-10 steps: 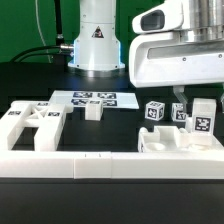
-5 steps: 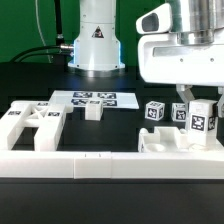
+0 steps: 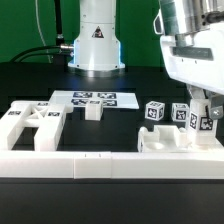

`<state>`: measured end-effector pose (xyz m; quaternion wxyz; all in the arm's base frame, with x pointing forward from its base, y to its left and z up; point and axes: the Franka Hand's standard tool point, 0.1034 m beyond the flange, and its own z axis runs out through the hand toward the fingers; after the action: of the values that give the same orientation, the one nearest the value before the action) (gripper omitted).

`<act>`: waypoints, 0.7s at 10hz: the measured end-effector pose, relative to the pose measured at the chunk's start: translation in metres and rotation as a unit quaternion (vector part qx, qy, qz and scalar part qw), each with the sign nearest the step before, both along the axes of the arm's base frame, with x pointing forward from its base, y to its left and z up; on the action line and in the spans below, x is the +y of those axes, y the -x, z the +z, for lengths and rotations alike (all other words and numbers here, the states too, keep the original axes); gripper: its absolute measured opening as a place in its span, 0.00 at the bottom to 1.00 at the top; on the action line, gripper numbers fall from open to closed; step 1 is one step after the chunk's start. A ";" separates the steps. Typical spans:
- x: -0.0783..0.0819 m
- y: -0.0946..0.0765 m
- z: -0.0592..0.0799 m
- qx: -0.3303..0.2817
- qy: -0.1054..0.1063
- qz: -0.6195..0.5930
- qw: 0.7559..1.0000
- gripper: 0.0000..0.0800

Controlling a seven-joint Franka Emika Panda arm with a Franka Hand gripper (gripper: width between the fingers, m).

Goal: Assemble chair

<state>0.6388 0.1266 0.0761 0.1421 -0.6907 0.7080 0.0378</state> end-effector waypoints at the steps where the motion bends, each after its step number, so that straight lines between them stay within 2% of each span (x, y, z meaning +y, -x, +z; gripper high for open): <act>1: 0.003 -0.001 0.000 0.005 -0.008 -0.039 0.999 0.37; 3: 0.003 -0.001 0.000 0.002 -0.006 -0.028 1.000 0.37; 4: 0.003 -0.001 0.000 -0.002 -0.003 -0.008 1.000 0.65; 5: 0.005 0.000 0.003 0.015 0.000 0.031 0.999 0.65; 6: 0.004 -0.005 0.004 -0.006 0.008 0.068 0.998 0.78; 7: 0.003 -0.004 0.003 -0.015 0.014 0.108 0.994 0.80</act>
Offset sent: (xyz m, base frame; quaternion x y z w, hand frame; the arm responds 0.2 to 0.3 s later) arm 0.0000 0.0000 0.0000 0.0000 0.0000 -0.0650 0.9979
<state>0.6427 0.1299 0.0787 0.1382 -0.7652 0.6279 0.0326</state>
